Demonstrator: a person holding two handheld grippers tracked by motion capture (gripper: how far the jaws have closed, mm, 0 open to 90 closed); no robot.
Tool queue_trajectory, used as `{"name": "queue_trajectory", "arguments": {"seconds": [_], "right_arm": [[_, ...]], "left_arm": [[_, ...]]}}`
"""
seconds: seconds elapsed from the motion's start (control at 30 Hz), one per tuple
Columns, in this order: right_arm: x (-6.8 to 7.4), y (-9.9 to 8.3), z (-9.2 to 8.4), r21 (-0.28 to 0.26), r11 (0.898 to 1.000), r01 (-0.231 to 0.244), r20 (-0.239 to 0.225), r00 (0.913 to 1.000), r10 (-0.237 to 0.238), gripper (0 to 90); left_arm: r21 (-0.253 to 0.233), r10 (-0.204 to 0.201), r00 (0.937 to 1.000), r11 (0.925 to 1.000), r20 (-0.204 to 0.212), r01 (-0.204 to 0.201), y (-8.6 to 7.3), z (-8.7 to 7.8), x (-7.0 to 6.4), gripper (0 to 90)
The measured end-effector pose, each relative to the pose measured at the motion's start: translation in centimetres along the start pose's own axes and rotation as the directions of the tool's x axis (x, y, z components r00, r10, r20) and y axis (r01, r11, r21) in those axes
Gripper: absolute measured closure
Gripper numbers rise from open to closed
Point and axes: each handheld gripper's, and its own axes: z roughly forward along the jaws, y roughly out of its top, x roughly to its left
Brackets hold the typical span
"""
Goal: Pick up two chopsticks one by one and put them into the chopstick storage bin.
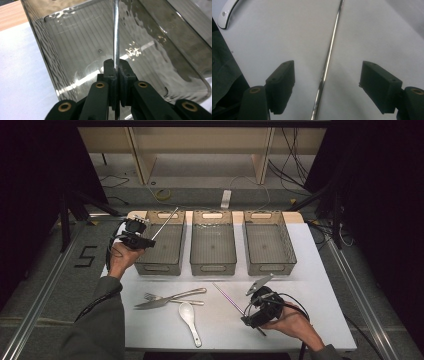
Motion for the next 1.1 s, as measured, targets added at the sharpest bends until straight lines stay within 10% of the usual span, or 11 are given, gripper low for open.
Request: {"name": "queue_trajectory", "arguments": {"seconds": [0.43, 0.63, 1.1], "right_arm": [[-0.1, 0.0, -0.4, -0.013, 1.0, 0.005, -0.001, 1.0, -0.005, 28.6], [0.0, 0.1, -0.3, -0.009, 1.0, 0.004, -0.003, 1.0, -0.004, 28.3], [0.0, 0.9, 0.1, 0.039, 0.999, -0.005, 0.021, 0.9998, 0.004, 29.9]], "left_arm": [[-0.001, -0.022, 0.9984, 0.9998, -0.053, 0.022, 0.1, 1.6, 0.4, 84.5], [-0.012, -0.034, 0.9963, 0.9994, -0.079, 0.034, 0.5, 1.3, -0.2, 58.3], [-0.174, -0.072, 0.9918, 0.9806, 0.106, 0.09, -1.0, -4.9, -3.6, 24.0]]}}
